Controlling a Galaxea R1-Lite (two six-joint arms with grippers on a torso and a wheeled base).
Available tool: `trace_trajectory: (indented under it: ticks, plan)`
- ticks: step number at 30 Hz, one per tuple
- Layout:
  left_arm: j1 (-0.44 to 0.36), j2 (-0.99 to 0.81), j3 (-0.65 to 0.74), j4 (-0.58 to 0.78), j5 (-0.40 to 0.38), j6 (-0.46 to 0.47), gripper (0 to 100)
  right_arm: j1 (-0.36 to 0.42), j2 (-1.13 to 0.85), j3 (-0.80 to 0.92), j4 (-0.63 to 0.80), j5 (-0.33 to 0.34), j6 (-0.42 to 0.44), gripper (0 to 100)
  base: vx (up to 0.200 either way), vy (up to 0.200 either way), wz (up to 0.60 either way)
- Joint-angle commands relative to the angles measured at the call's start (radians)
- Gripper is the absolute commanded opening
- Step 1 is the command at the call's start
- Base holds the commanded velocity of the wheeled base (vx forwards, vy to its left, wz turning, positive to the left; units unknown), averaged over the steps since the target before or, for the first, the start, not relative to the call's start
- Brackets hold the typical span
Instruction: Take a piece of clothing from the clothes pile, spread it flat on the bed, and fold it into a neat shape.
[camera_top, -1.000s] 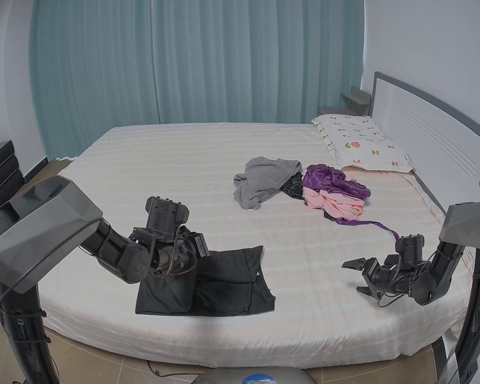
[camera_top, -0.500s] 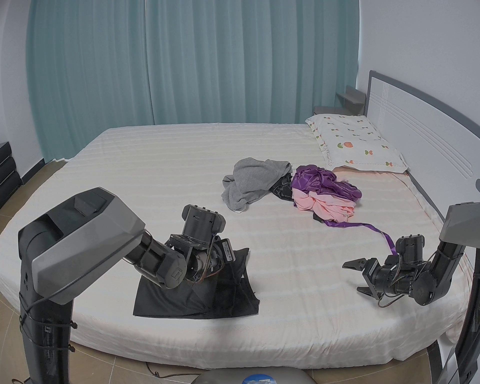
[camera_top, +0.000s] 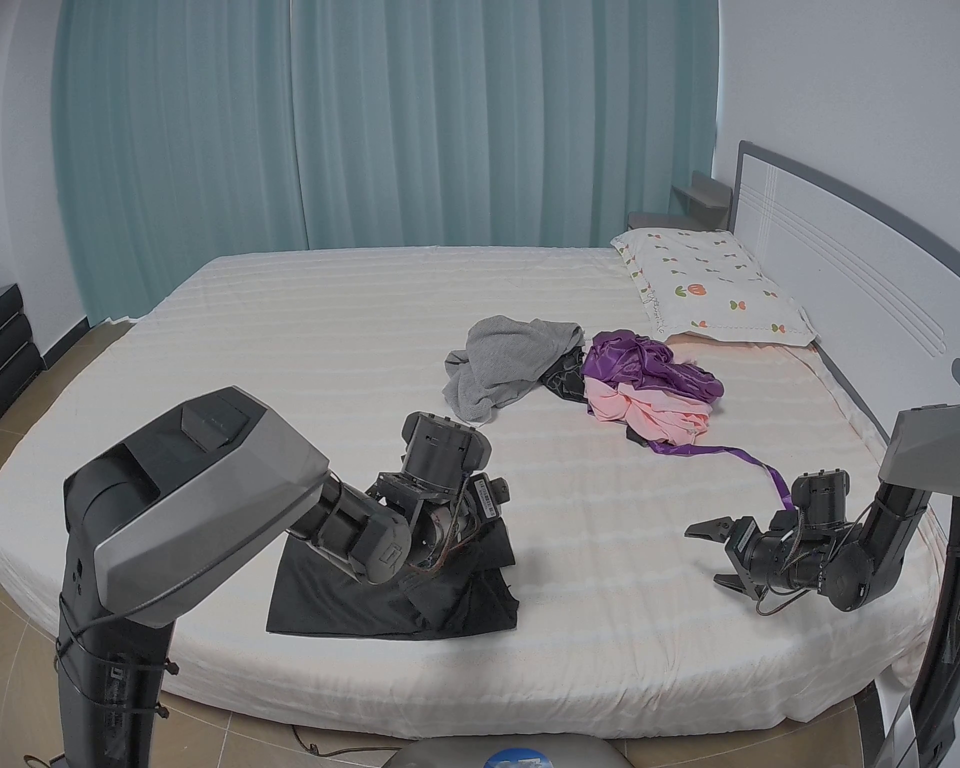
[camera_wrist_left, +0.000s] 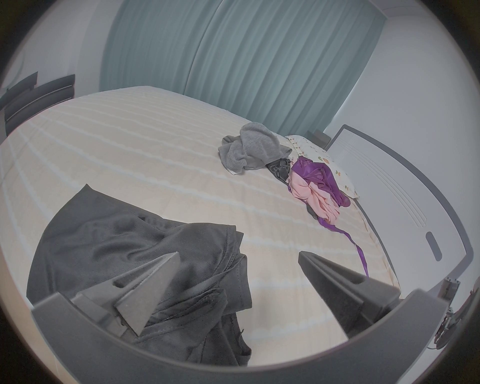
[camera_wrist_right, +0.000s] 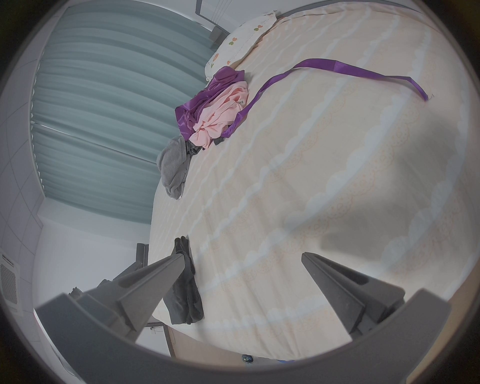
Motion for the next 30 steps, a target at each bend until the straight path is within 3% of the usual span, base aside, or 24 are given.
trace_trajectory:
  ticks: [1, 9, 16, 24, 27, 30]
  plan:
    - [0.002, -0.034, 0.018, 0.001, 0.016, -0.005, 100, 0.000, 0.000, 0.000, 0.000, 0.000, -0.001, 100, 0.000, 0.000, 0.00]
    - [0.097, -0.186, 0.262, -0.008, -0.073, -0.041, 100, 0.000, 0.002, 0.000, 0.000, 0.000, -0.002, 100, 0.000, 0.000, 0.00]
    - [0.205, -0.248, 0.425, -0.025, -0.219, -0.121, 100, 0.000, 0.000, 0.000, 0.000, 0.000, -0.001, 100, 0.000, 0.000, 0.00]
    - [0.312, -0.241, 0.558, -0.212, -0.378, -0.284, 100, 0.006, 0.002, 0.000, 0.000, -0.001, -0.002, 100, 0.000, 0.000, 0.00]
    - [0.327, -0.251, 0.588, -0.221, -0.440, -0.290, 100, 0.006, 0.002, 0.000, 0.000, -0.001, -0.002, 100, 0.000, 0.133, 0.00]
    - [0.332, -0.240, 0.609, -0.223, -0.449, -0.290, 100, 0.008, 0.003, 0.000, 0.000, -0.003, -0.005, 100, 0.000, 0.200, 0.00]
